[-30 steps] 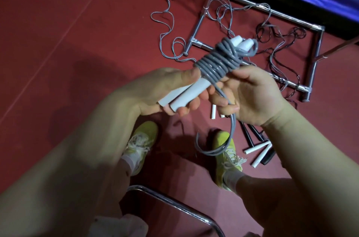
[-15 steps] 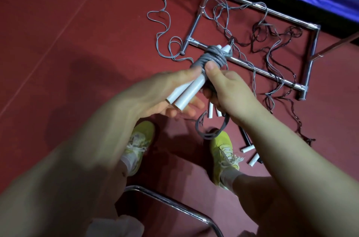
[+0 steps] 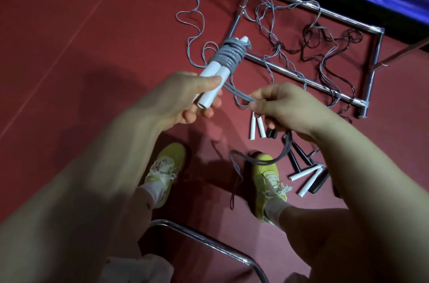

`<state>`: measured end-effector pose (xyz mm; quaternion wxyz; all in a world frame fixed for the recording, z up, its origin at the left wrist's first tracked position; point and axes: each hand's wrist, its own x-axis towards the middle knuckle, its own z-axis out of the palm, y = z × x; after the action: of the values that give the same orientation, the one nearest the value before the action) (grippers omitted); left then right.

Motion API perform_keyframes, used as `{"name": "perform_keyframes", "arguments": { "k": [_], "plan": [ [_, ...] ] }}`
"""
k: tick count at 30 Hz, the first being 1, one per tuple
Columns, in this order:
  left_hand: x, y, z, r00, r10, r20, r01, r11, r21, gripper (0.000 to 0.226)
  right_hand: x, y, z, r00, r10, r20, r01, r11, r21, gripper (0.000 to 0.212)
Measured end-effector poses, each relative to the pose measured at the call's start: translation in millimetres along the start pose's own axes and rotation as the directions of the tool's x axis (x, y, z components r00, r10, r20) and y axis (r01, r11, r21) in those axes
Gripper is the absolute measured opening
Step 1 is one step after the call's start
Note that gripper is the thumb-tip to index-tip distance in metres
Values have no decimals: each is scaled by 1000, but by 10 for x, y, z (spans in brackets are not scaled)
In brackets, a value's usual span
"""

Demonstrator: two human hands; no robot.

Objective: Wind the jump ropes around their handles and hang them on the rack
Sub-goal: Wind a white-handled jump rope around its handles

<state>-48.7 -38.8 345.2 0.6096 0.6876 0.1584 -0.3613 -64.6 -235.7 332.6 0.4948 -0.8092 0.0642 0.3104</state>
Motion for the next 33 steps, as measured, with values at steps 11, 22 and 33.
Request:
{"name": "perform_keyframes", "arguments": {
  "k": [11,22,33],
  "plan": [
    [50,-48,27,998,-36,-42,39,995,92,19,-64,-86,-44,968,-244,-66,135,722,-678,18],
    [130,-173,103,994,-108,-8,100,886,452,20,-240,-288,-75,906,-422,-46,280,676,-682,16],
    [-37,-292,381,888,-141,438,-278,594,755,20,-187,-209,-158,950,-218,223,300,834,-463,12]
  ]
}}
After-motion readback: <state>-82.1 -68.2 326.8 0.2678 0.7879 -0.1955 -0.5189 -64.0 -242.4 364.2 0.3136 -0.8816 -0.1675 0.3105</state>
